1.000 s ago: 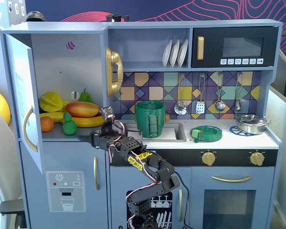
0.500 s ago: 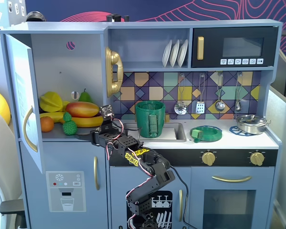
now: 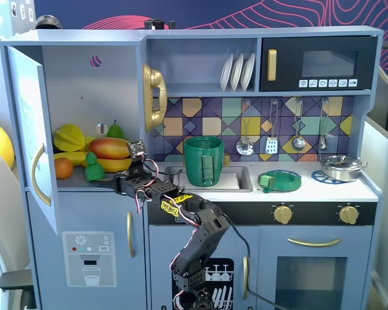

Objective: Pick up the green pineapple from the left cabinet and place it in the green recipient

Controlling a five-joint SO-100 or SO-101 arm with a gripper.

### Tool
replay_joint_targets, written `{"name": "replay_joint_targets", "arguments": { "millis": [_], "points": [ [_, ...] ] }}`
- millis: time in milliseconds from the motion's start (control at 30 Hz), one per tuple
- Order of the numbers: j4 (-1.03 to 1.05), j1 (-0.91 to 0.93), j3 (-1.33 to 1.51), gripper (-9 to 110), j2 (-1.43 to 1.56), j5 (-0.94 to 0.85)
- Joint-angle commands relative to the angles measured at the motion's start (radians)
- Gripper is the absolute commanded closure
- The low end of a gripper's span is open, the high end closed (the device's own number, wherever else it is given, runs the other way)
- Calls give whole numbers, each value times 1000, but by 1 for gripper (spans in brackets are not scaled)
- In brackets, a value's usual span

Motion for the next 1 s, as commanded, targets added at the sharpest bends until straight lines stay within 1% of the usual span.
{"name": "replay_joint_targets", "arguments": {
  "millis": [0, 667, 967],
  "points": [
    [-51, -21, -103, 58, -34, 18],
    [-118, 0, -322, 58, -310, -28],
    [-130, 12, -385, 57, -382, -49]
  ]
}}
